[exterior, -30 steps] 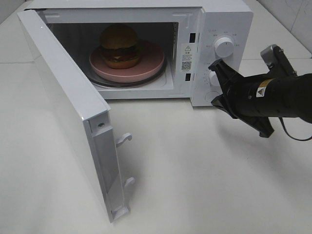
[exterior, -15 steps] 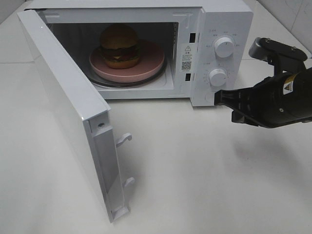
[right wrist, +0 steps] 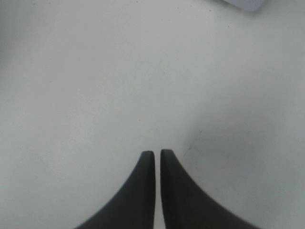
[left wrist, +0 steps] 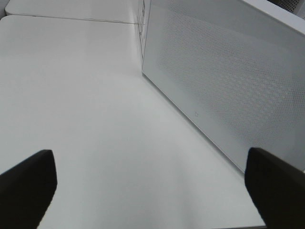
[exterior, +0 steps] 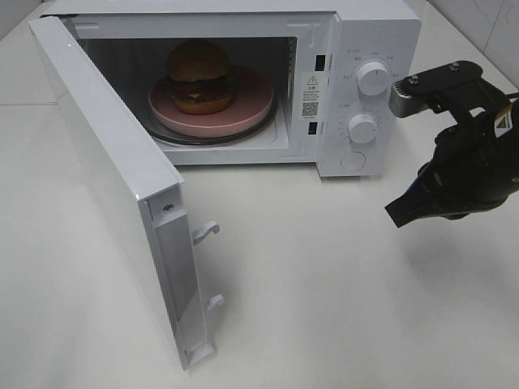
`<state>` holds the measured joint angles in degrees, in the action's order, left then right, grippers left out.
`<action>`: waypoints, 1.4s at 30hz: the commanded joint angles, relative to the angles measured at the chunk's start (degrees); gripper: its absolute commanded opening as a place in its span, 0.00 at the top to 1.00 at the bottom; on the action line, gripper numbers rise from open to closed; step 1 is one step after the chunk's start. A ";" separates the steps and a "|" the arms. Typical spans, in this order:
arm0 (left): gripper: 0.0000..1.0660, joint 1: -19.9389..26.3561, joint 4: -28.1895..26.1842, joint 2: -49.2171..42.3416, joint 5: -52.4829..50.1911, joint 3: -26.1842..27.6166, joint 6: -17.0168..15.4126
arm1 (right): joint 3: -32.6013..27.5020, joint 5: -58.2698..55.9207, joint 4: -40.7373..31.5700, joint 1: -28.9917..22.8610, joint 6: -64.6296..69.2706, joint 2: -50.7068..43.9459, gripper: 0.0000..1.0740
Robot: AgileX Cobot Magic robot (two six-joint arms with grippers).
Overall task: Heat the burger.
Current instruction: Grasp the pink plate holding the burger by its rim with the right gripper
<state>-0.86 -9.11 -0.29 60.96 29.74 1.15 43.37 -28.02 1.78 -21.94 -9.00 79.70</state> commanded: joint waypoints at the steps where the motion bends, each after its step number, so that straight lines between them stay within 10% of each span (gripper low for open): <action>1: 0.06 0.29 -0.34 -0.69 -0.17 -0.17 -0.29 | 2.69 -2.69 0.40 0.34 -7.56 -0.52 0.91; 21: 0.06 0.29 -0.34 -0.69 -0.17 -0.17 -0.29 | 5.39 -4.30 0.40 0.34 -62.97 -0.52 0.84; 31: 0.06 0.29 -0.34 -0.69 -0.17 -0.17 -0.29 | 5.39 -3.15 0.46 0.34 -49.50 -0.52 0.08; 42: 0.06 0.29 -0.34 -0.69 -0.17 -0.17 -0.29 | 6.36 -0.29 0.11 0.34 -50.65 -0.46 0.09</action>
<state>-0.86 -9.11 -0.29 60.96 29.74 1.15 48.87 -29.05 2.12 -21.94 -59.59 79.76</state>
